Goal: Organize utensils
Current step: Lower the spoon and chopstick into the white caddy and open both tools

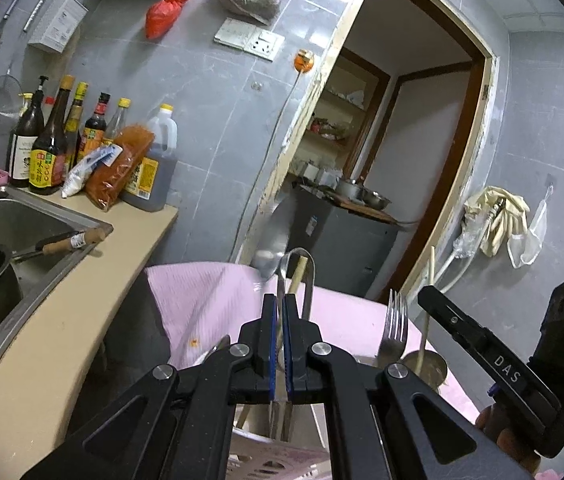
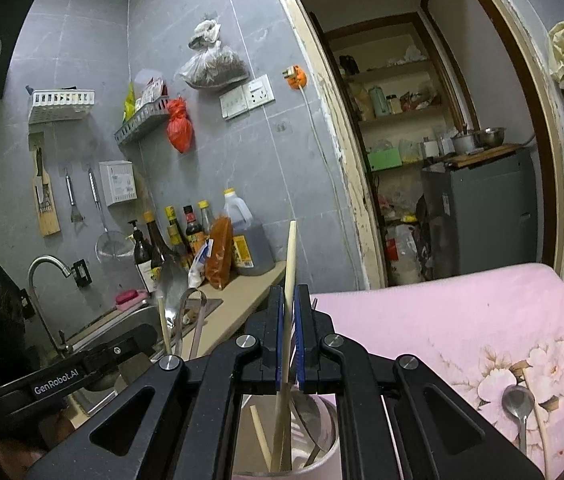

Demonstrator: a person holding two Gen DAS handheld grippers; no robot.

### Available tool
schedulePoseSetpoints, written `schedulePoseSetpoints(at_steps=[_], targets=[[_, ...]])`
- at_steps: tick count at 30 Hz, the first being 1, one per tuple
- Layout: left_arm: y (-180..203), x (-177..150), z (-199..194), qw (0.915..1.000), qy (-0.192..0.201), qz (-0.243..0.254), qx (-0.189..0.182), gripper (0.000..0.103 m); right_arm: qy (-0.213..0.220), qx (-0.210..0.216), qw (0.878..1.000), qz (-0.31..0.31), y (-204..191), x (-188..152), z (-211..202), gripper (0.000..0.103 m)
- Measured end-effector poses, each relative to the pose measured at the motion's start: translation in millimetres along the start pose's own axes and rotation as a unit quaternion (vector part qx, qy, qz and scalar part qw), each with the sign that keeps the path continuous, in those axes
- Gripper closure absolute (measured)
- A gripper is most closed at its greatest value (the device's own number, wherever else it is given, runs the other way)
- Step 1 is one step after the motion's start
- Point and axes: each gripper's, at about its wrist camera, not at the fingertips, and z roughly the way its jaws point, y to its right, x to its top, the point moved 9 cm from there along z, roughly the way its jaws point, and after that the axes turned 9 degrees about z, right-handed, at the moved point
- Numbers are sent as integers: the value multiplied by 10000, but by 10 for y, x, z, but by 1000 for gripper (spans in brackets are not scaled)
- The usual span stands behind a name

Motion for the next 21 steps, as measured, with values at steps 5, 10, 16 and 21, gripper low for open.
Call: schedulePoseSetpoints(at_steps=[5, 10, 16, 21], targets=[[32, -30, 1, 9998, -203, 45, -38, 100, -89, -63, 9998, 171, 49, -12, -62, 88], [70, -37, -47, 9994, -325, 97, -9, 100, -68, -101, 9995, 280, 75, 38, -177, 82], [174, 38, -166, 9991, -398, 114, 67, 98, 12, -183, 9993, 324, 109, 197, -411, 64], [329, 171, -331, 9995, -288, 63, 63, 70, 151, -358, 9990, 231, 189, 397, -719, 48]])
